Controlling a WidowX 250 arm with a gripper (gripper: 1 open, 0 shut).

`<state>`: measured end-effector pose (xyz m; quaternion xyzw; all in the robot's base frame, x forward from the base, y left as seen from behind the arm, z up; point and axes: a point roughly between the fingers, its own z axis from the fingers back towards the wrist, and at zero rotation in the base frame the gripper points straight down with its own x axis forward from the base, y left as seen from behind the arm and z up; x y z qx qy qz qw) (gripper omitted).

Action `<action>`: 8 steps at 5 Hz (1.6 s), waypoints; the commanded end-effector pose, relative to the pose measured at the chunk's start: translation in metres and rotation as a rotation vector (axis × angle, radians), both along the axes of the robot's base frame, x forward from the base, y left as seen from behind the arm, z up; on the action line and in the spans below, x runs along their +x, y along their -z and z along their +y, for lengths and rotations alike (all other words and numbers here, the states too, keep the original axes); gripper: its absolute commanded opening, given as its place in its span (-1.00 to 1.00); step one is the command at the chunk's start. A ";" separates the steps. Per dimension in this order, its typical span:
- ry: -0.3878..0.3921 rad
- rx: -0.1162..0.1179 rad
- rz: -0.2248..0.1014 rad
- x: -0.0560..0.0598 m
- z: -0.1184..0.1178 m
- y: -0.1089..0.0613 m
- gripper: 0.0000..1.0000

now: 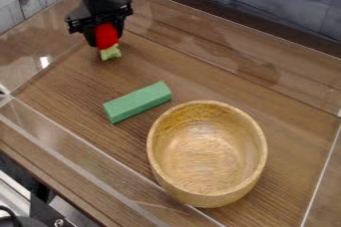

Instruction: Move the red fruit to the left

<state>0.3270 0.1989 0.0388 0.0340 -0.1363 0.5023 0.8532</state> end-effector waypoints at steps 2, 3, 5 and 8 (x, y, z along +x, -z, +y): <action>0.027 0.011 -0.023 0.018 -0.008 -0.030 -1.00; 0.038 0.012 -0.005 0.019 -0.012 -0.027 1.00; 0.019 0.010 0.032 0.025 -0.034 -0.020 1.00; 0.137 -0.021 0.081 0.011 -0.016 -0.044 -1.00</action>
